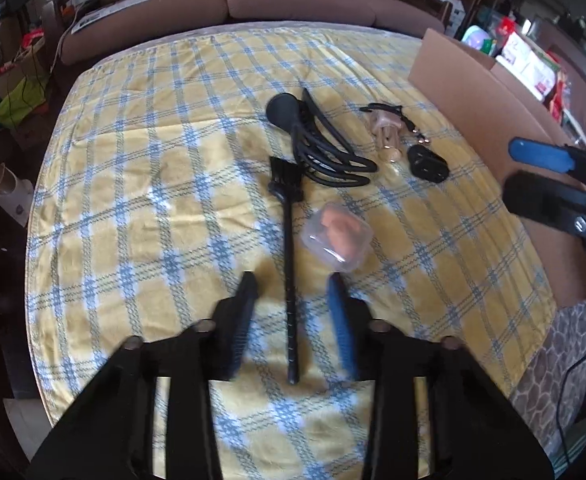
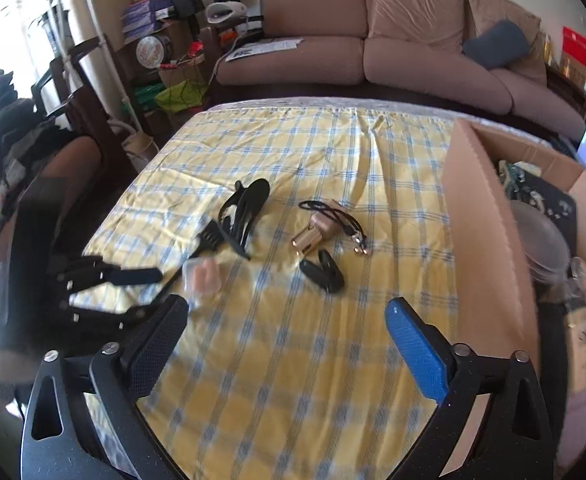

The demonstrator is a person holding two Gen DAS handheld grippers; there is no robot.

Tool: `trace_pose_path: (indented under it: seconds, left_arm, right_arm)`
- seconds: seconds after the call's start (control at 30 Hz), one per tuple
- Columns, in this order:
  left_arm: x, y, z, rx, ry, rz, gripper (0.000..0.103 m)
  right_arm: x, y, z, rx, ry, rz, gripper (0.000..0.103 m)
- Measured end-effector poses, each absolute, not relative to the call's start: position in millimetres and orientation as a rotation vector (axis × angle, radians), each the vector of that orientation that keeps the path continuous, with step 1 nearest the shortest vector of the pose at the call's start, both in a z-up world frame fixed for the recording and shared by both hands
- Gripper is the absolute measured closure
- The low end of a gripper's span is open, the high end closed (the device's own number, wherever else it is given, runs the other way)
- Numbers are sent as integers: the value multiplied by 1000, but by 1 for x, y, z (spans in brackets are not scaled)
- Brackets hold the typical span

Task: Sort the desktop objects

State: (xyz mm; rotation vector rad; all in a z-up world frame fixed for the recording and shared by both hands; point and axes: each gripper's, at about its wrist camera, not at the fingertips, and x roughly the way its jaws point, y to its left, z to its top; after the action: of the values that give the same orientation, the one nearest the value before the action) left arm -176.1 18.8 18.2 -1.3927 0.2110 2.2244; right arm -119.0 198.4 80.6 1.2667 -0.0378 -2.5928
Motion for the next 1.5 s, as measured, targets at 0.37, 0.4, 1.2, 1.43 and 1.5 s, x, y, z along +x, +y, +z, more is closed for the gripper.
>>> trace_pose_path:
  seconds: [0.37,0.4,1.2,1.43,1.5]
  left_arm:
    - [-190,3,16,-1437,74,2186,98]
    - [-191,3,16,-1440,64,2183,98]
    - [-144,30,113,-1173,-188,2076,98]
    - [-113,127,136,-1151,-198,1906,98]
    - [-108,158,139,-1156,-207,1865,98]
  right_arm:
    - [-164,191,29,1378,69,-2581,47]
    - [-165,193,25,1374,62,-2573,59]
    - [-80,253,161,1048,-253,-2669,83]
    - [-39,379,172,1099,-427,-2842,83]
    - [-32,412,166,1137,-480,-2867,83]
